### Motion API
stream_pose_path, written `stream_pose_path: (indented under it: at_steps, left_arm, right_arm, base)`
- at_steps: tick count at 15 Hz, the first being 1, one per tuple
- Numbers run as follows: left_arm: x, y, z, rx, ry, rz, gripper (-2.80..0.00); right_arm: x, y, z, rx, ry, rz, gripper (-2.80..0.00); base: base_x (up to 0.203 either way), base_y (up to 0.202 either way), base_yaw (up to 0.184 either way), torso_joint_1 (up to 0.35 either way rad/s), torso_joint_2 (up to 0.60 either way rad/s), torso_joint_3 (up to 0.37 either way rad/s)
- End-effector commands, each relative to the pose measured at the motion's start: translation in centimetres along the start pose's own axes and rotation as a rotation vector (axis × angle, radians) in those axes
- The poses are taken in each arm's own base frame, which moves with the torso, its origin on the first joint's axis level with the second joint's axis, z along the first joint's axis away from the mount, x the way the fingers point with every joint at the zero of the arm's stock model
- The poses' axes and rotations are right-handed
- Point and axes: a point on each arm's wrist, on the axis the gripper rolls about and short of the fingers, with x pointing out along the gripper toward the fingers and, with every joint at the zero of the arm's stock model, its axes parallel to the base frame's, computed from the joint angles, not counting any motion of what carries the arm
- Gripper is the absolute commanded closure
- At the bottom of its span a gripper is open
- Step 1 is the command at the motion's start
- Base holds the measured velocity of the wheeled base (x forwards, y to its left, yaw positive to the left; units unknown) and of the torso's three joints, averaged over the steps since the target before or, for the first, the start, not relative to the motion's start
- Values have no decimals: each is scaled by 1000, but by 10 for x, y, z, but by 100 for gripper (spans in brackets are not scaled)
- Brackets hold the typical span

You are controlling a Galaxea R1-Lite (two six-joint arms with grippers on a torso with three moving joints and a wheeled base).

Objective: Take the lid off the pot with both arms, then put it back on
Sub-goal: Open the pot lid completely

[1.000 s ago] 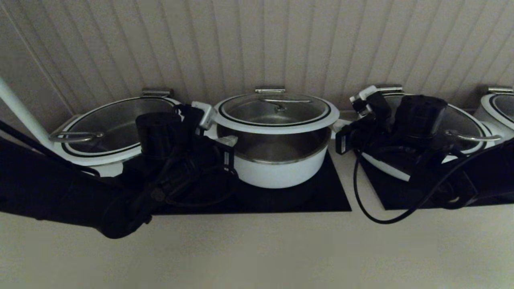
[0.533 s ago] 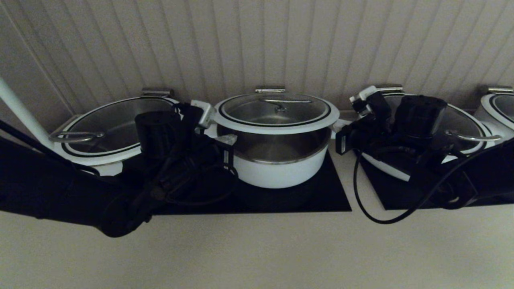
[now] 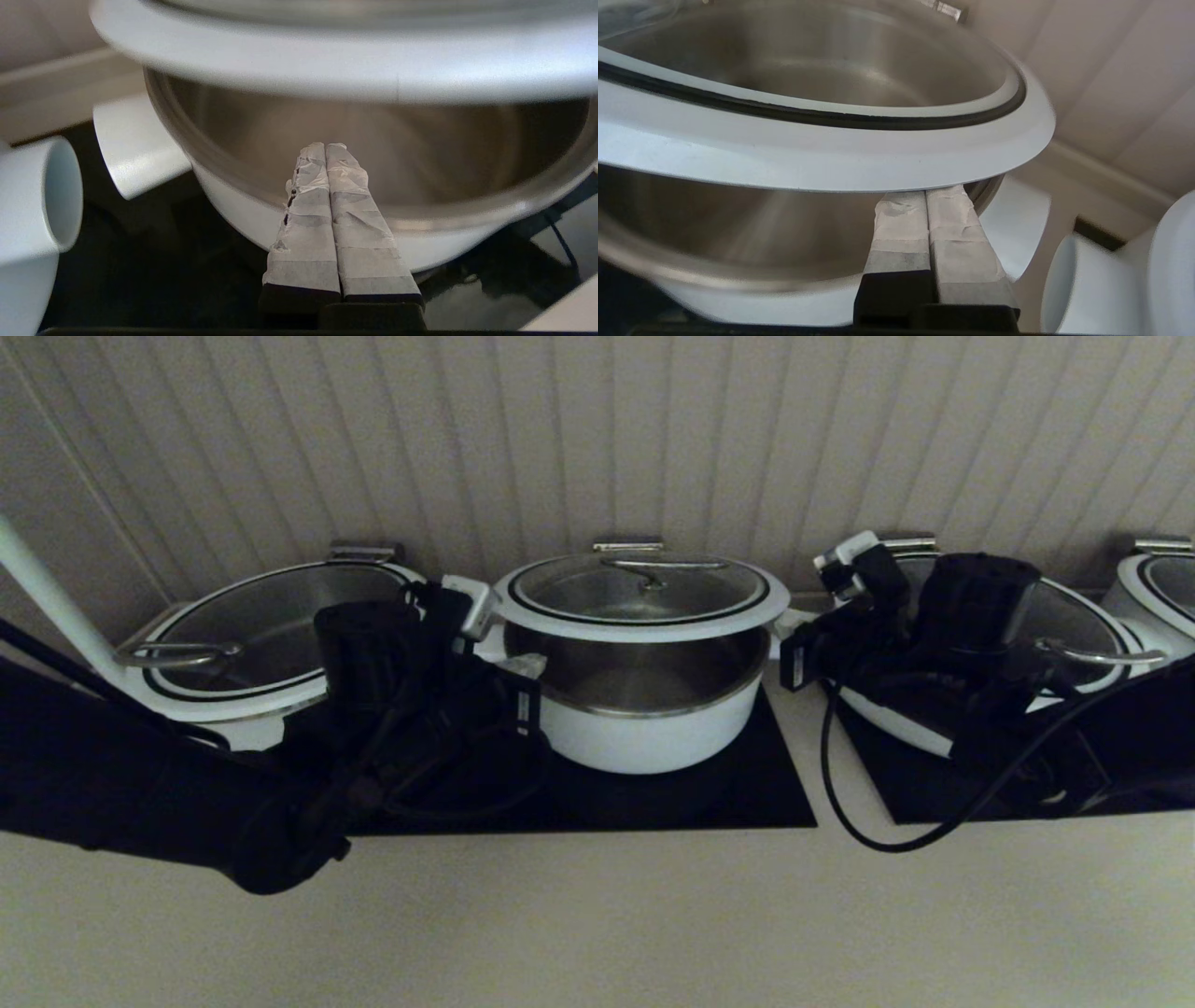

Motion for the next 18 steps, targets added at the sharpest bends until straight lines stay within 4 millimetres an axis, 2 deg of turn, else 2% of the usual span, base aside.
stream_pose_path:
  at_steps: [1, 6, 9, 13, 15, 18]
  left_arm:
    - [-6, 0, -3, 1, 12, -1, 0]
    - [-21, 0, 6, 3, -15, 0, 0]
    - [-35, 8, 4, 111, -1, 24, 0]
    - [-63, 23, 18, 146, -48, 81, 0]
    - [-81, 39, 22, 148, -60, 147, 0]
    - [-115, 55, 22, 146, -72, 233, 0]
  right_arm:
    - [5, -2, 5, -6, -24, -6, 0]
    - [6, -4, 5, -6, -25, -9, 0]
    - [5, -4, 5, -6, -28, -10, 0]
    - [5, -4, 5, -6, -28, -10, 0]
    - [5, -4, 6, -7, -29, -10, 0]
    - [5, -4, 7, -8, -34, -11, 0]
  base:
    - [0, 0, 0, 0, 0, 0]
    - [0, 0, 0, 0, 0, 0]
    - [0, 0, 0, 0, 0, 0]
    - [0, 0, 0, 0, 0, 0]
    - [0, 0, 0, 0, 0, 0]
    - [0, 0, 0, 0, 0, 0]
